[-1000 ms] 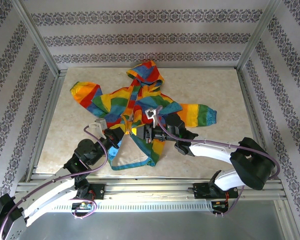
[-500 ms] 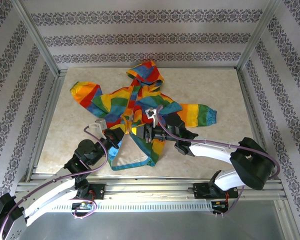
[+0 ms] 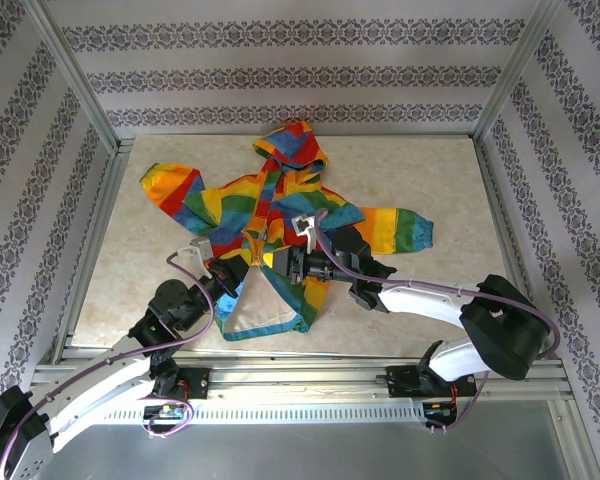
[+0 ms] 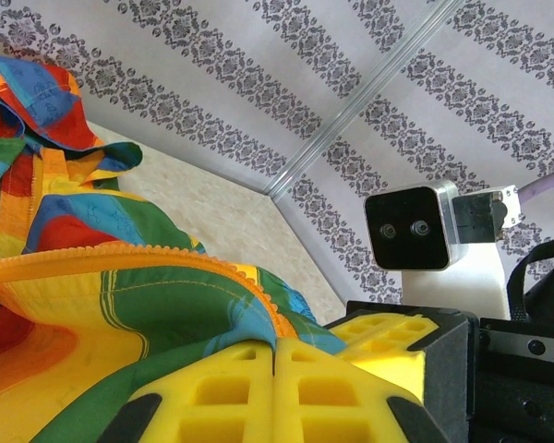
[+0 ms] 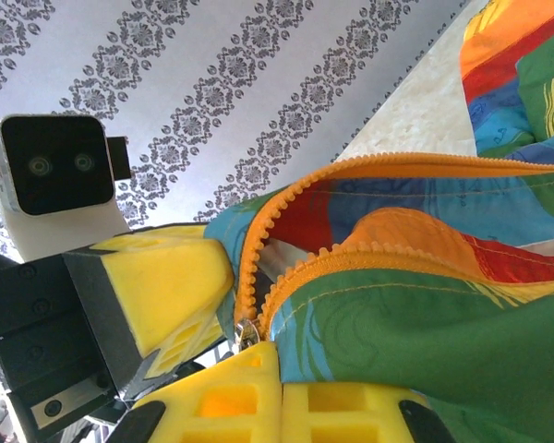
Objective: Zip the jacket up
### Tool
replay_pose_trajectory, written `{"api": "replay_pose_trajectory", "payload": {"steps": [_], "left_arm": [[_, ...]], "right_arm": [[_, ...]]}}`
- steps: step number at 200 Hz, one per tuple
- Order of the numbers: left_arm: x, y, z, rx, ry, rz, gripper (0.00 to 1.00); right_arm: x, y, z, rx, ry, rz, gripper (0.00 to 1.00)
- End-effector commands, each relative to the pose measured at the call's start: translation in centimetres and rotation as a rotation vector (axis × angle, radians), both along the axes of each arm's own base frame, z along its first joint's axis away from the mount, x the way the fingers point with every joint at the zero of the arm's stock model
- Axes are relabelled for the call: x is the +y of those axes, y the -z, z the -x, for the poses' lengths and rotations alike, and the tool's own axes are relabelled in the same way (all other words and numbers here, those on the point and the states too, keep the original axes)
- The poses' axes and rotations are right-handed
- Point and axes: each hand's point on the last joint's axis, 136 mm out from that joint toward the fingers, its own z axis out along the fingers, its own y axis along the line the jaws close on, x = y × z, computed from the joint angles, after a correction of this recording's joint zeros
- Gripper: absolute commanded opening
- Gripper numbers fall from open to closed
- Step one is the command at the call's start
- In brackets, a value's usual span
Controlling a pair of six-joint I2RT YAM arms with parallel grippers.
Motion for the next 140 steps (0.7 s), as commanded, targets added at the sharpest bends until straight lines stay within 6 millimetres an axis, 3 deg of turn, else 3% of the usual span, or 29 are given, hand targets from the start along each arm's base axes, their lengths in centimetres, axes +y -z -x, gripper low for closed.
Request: {"api": "replay_pose_trajectory", "payload": {"steps": [1, 61, 140], "left_arm": [[-0.4, -0.1, 0.5, -0.012, 0.027, 0.016, 0.0], [-0.6, 0.0, 0.7, -0.005, 0.045, 0.02, 0.0], [-1.8, 1.1, 2.0, 0.103, 0.145, -0.049, 0.0]], "right_arm": [[0.4, -3.4, 0.0, -0.057, 0.005, -0.094, 0.0], [-0.1, -3.8, -0.6, -0.046, 0.054, -0.108, 0.0], [-0.2, -2.2, -0.9, -0.027, 0.055, -0.063, 0.0]]}}
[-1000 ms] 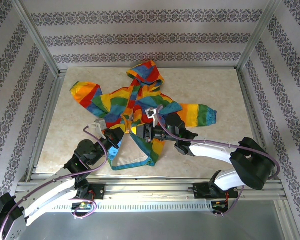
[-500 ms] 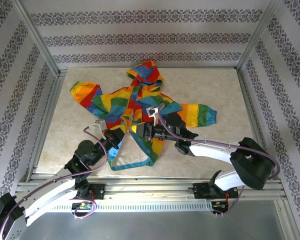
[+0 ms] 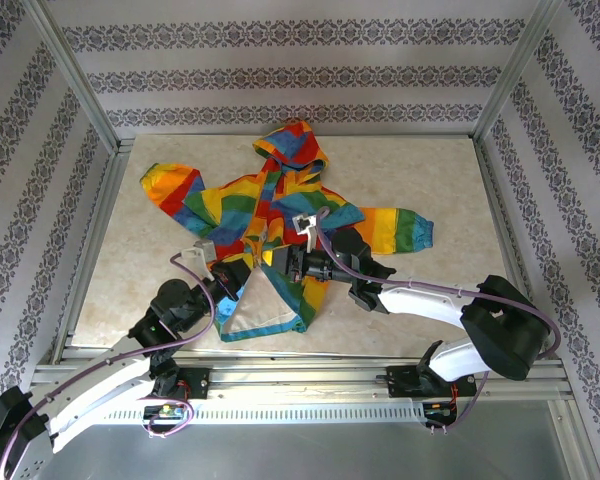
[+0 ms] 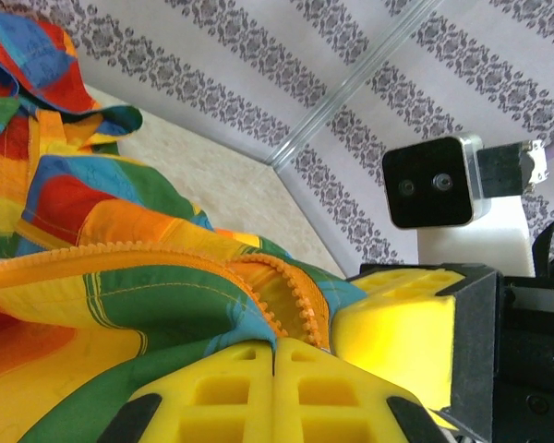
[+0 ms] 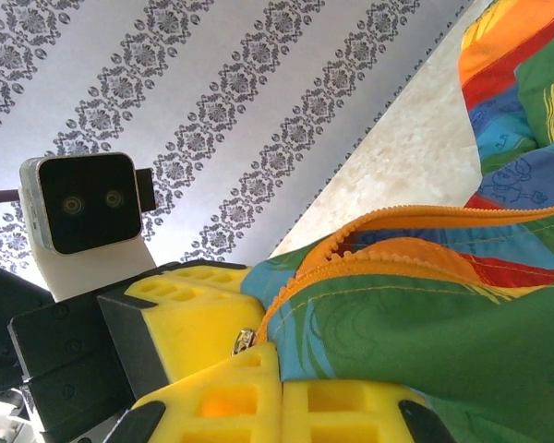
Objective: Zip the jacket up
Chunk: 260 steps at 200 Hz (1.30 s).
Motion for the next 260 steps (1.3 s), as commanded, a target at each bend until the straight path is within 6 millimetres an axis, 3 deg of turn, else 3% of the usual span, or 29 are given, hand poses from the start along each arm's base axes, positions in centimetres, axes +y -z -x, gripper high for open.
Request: {"api": "replay_pose_trajectory", "payload": {"steps": [1, 37, 80, 104, 156, 197, 247, 260], "left_arm": [[-1.1, -0.2, 1.4, 0.048, 0.092, -0.016, 0.0], [-0.3, 0.4, 1.9, 0.111, 0.075, -0.016, 0.0], [-0.2, 0.4, 2.3, 0.168, 0.077, 0.045, 0.37], [-0.1, 0.3, 2.2, 0.191, 0.066, 0.096, 0.47], [0.2, -0.1, 2.0, 0.216, 0.047, 0.216, 0.46], [0.3, 0.0, 1.9, 0.221, 0.042, 0.244, 0.29], [0.4, 0.3, 1.8, 0.23, 0.029, 0.251, 0.27], [0.5, 0.3, 1.8, 0.229, 0.028, 0.253, 0.18]], "right_arm": [[-0.1, -1.8, -0.5, -0.053, 0.022, -0.041, 0.0], [-0.2, -0.7, -0.3, -0.036, 0.009, -0.023, 0.0], [-0.2, 0.0, 0.3, -0.025, -0.01, -0.031, 0.0], [-0.2, 0.0, 0.4, -0.036, -0.016, -0.03, 0.0], [-0.1, 0.5, 0.7, -0.037, -0.023, -0.028, 0.0], [0.3, 0.8, 1.1, -0.039, -0.041, -0.021, 0.0], [0.8, 1.1, 1.8, -0.044, -0.062, -0.014, 0.0], [0.9, 1.2, 2.0, -0.043, -0.065, -0.013, 0.0]]}}
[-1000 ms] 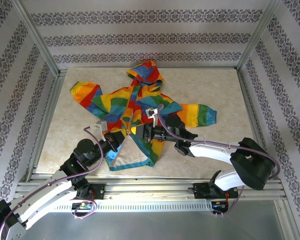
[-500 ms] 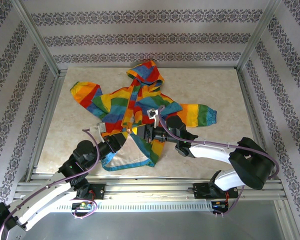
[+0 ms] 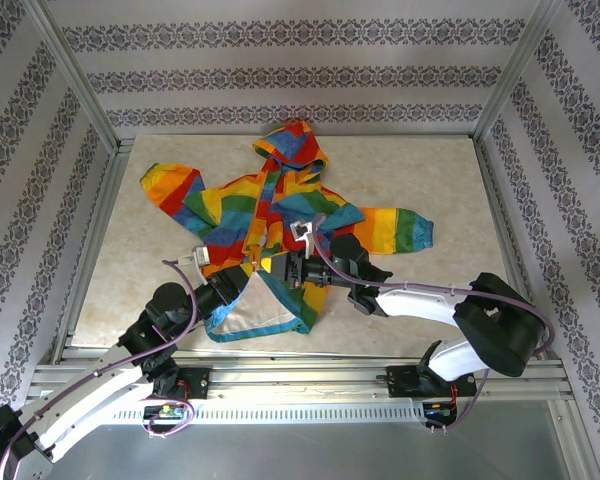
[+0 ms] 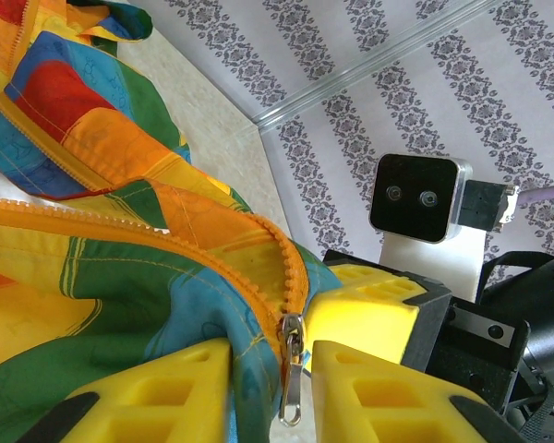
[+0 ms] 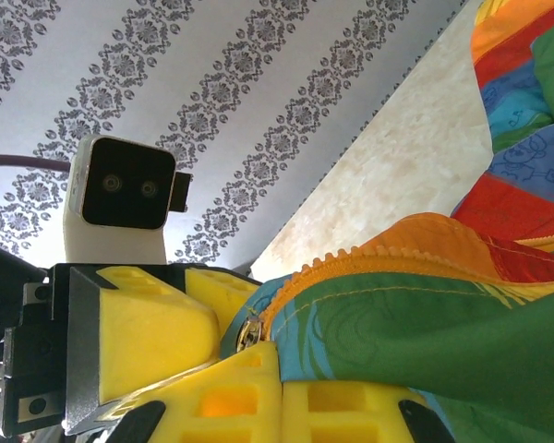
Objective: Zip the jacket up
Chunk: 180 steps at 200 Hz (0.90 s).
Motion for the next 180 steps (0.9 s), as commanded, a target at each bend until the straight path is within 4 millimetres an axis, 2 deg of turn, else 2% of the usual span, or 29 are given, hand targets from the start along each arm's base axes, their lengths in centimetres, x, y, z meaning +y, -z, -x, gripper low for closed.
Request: {"api": "replay_pose_trajectory", "payload": {"steps": [1, 29, 80, 128, 161, 180], "left_arm": [[0.1, -0.9, 0.0, -0.03, -0.008, 0.045, 0.18], [0.4, -0.5, 0.0, -0.017, -0.023, 0.034, 0.0], [0.5, 0.0, 0.3, 0.018, -0.014, -0.022, 0.0], [-0.3, 3.1, 2.4, 0.225, 0.105, -0.218, 0.0], [0.4, 5.0, 3.6, 0.356, 0.12, -0.31, 0.0], [1.0, 5.3, 4.2, 0.411, 0.122, -0.369, 0.0]], "right_arm": [[0.4, -0.1, 0.8, -0.041, -0.024, -0.014, 0.0], [-0.1, 0.0, 0.8, -0.045, 0.0, -0.013, 0.0], [-1.0, 0.5, 0.4, -0.036, 0.03, 0.013, 0.0], [-1.6, 0.6, 0.1, -0.033, 0.043, 0.021, 0.0], [-1.9, 1.2, -0.3, -0.026, 0.053, 0.036, 0.0], [-2.4, 1.8, -0.4, -0.033, 0.061, 0.055, 0.23]]}}
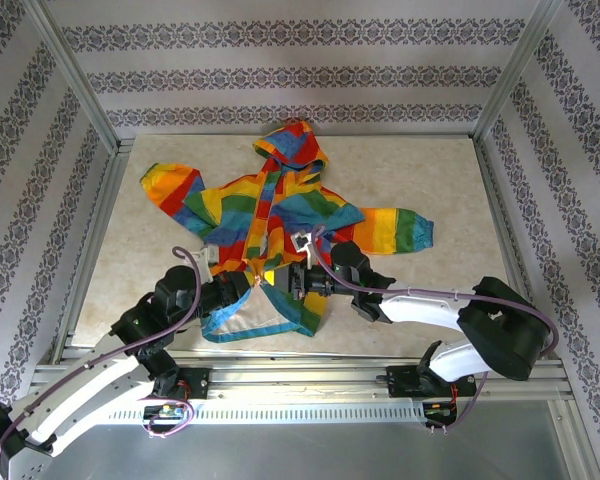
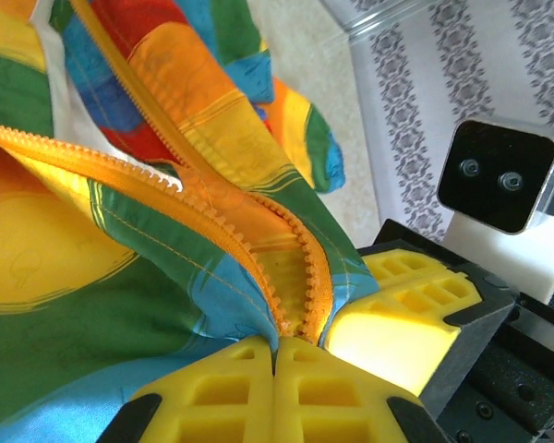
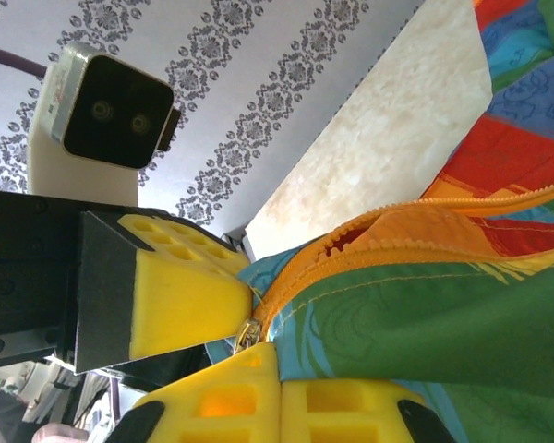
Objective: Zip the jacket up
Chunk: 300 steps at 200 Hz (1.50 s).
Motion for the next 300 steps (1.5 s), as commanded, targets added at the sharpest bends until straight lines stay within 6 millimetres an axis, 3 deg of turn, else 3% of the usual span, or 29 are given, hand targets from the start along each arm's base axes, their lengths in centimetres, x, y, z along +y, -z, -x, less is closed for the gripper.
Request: {"api": "replay_pose_trajectory", "payload": {"steps": [1, 21, 45, 83, 113, 144, 163, 260, 300], "left_arm": [[1.4, 3.3, 2.6, 0.158, 0.048, -0.165, 0.0], [1.1, 3.9, 3.5, 0.219, 0.088, -0.186, 0.0], [1.3, 4.7, 4.7, 0.291, 0.124, -0.22, 0.0], [1.3, 5.0, 5.6, 0.35, 0.161, -0.248, 0.0], [0.9, 4.9, 5.9, 0.381, 0.2, -0.28, 0.0], [0.2, 4.5, 5.9, 0.394, 0.241, -0.285, 0.0], [-0.1, 4.3, 6.0, 0.403, 0.266, -0.29, 0.0], [-1.0, 3.7, 6.4, 0.408, 0.323, -0.268, 0.0], [-1.1, 3.6, 6.4, 0.404, 0.332, -0.261, 0.0]], "right_arm": [[-1.6, -0.4, -2.0, -0.061, 0.091, -0.001, 0.24], [-2.5, 0.0, -2.1, -0.061, 0.102, 0.011, 0.37], [-3.6, 0.5, -1.7, -0.069, 0.089, 0.036, 0.46], [-4.3, 1.0, -0.1, -0.114, 0.029, 0.079, 0.49], [-3.3, 1.1, 2.9, -0.168, -0.115, 0.098, 0.49], [-1.4, 2.5, 7.1, -0.272, -0.296, 0.241, 0.5], [-0.7, 2.9, 8.3, -0.315, -0.335, 0.269, 0.5], [2.0, 4.5, 9.1, -0.448, -0.388, 0.357, 0.45], [2.6, 5.1, 8.6, -0.476, -0.369, 0.395, 0.4]]}}
